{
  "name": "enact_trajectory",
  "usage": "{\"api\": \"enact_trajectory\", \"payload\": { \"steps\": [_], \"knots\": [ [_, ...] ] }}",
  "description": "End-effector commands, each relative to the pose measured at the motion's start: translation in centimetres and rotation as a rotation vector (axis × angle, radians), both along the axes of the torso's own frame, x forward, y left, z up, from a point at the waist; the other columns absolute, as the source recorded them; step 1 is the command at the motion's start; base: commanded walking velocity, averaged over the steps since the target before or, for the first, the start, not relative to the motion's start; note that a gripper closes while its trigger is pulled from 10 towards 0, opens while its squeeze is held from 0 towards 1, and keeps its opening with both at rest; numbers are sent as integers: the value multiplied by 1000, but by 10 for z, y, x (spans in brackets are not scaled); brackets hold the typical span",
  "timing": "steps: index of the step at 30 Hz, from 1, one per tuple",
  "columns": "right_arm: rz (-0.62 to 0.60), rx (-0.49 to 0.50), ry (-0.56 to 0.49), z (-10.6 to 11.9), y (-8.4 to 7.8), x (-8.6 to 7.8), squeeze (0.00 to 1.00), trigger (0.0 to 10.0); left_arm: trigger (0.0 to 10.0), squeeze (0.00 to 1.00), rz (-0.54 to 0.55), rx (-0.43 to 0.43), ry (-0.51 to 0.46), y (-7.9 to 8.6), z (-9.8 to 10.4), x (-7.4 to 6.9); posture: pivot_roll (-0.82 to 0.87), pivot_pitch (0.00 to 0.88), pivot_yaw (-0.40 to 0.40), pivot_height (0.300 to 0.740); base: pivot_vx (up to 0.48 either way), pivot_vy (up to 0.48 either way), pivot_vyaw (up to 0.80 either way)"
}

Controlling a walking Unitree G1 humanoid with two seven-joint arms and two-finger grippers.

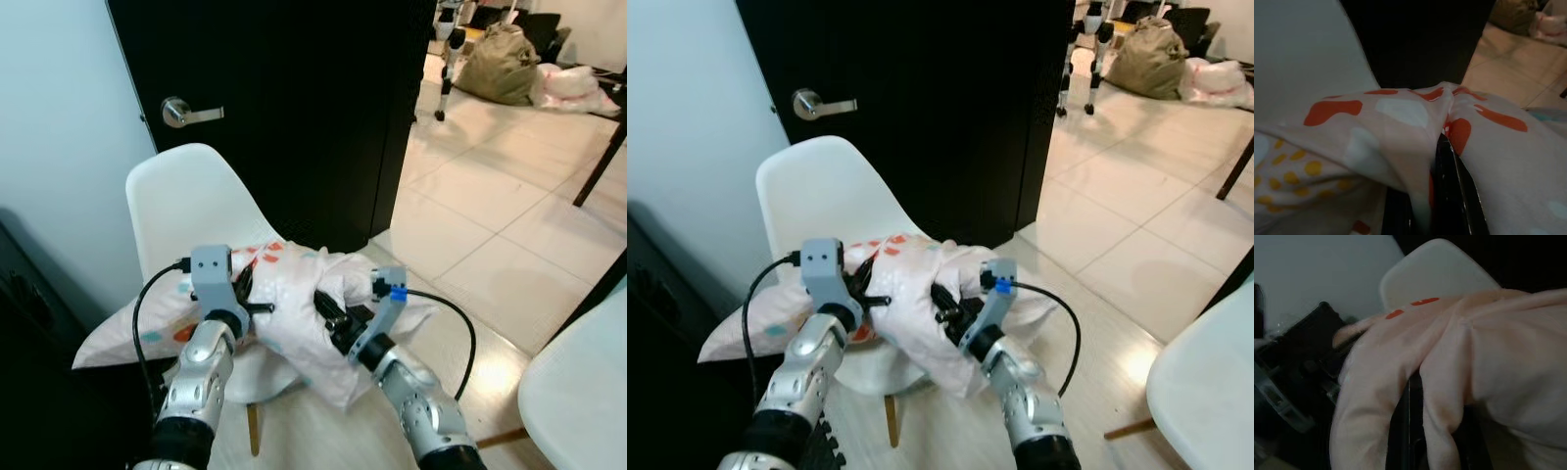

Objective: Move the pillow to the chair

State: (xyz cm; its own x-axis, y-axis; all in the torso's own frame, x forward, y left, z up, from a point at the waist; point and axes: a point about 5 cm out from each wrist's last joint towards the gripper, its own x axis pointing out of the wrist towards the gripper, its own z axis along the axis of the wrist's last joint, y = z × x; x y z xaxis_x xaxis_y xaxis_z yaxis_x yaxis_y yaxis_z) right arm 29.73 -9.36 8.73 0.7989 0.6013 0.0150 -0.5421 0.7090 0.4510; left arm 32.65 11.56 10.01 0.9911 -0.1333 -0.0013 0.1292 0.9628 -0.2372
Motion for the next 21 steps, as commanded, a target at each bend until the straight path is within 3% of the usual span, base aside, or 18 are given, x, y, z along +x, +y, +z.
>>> {"api": "enact_trajectory", "payload": {
  "steps": [1, 9, 16, 17, 21],
  "knots": [
    [47, 17, -34, 8, 11, 0, 0, 10000, 10000, 0, -34, 12, -48, -9, 10, 3, -68, 48, 25, 740, 0, 0, 0],
    [57, 9, -34, 9, 10, -1, 0, 10000, 10000, 0, 6, 8, -55, 0, 11, 2, -71, 50, 22, 740, 0, 0, 0],
    [113, -2, -55, 12, 15, -3, 0, 10000, 10000, 0, 133, 52, -160, 26, 36, 5, -69, 49, 9, 740, 39, 0, 0],
    [156, -4, -99, 17, 19, -4, 0, 10000, 10000, 0, 156, 57, -193, 32, 45, 7, -65, 46, 8, 740, 322, 0, 0],
    [176, -7, -118, 20, 22, -4, 0, 10000, 10000, 0, 167, 57, -213, 34, 52, 8, -61, 43, 5, 740, 323, 0, 313]
  ]
}}
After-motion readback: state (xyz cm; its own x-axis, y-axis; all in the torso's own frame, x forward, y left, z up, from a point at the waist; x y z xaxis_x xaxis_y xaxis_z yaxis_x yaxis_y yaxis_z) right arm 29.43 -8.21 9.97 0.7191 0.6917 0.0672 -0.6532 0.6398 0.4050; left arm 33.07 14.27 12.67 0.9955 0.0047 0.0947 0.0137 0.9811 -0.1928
